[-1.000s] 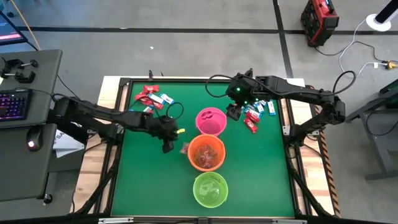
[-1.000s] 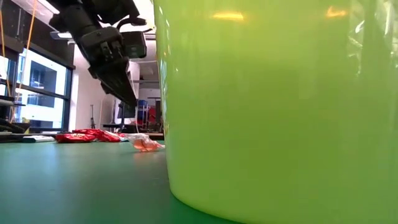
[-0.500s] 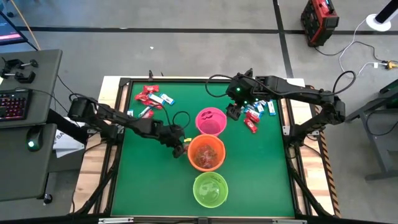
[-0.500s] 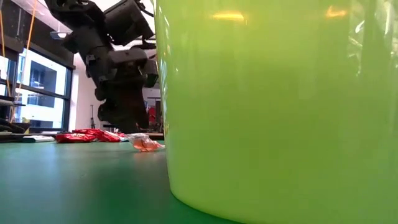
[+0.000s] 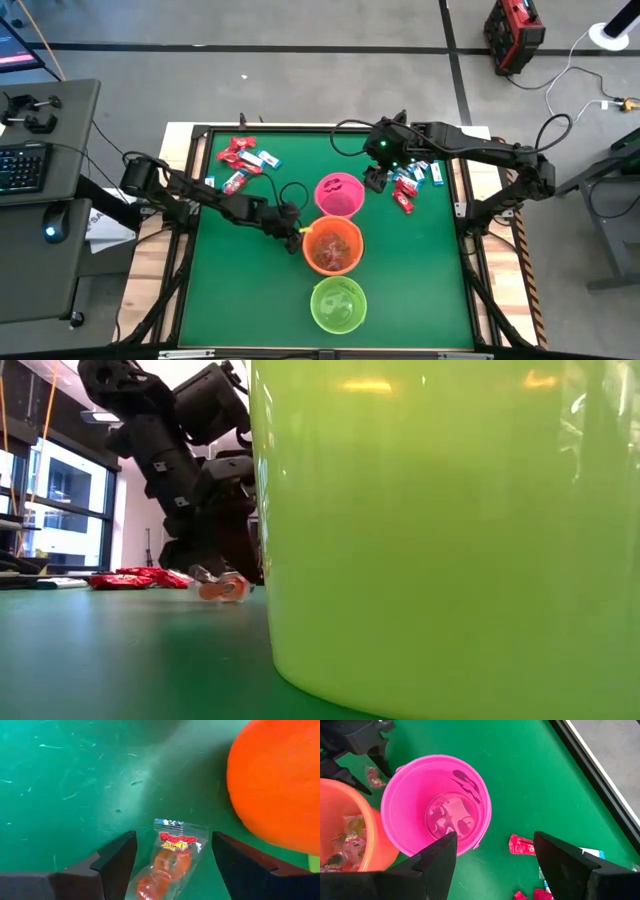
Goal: Sort candy by brand, put in halloween buckets
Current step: Put the orange gummy into the orange bucket
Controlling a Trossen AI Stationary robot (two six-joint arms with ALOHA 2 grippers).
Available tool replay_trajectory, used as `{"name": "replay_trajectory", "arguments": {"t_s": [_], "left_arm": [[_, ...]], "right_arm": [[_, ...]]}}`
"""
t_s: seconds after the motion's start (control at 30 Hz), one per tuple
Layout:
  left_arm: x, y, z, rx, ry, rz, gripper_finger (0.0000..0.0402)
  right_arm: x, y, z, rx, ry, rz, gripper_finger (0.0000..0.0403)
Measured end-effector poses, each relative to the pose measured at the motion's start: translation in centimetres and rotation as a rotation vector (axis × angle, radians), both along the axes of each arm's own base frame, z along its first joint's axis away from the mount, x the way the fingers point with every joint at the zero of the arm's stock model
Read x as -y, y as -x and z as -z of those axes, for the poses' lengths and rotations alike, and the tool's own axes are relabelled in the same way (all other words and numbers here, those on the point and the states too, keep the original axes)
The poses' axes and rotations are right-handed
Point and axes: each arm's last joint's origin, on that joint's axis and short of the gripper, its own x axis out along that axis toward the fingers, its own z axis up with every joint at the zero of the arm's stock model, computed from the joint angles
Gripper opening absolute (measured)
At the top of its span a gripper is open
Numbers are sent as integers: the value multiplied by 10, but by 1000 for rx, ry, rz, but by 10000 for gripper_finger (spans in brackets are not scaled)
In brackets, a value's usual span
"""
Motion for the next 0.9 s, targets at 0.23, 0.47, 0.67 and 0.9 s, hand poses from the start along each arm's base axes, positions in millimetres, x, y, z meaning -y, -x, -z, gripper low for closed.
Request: {"name": "replay_trajectory", "arguments": {"t_s": [0.23, 0.47, 0.67, 0.9], "left_arm": [[-4, 15, -7, -103, -114, 31, 109], [-14, 38, -44, -85, -169, 89, 31], [-19, 58, -113, 294, -206, 232, 8], [-2, 43, -153, 664, -257, 440, 25]], "right_arm": [[0, 0, 0, 0, 0, 0, 256], [0, 0, 0, 0, 1, 0, 256], [0, 0, 0, 4, 2, 0, 256], [0, -1, 0, 6, 3, 0, 256]]}}
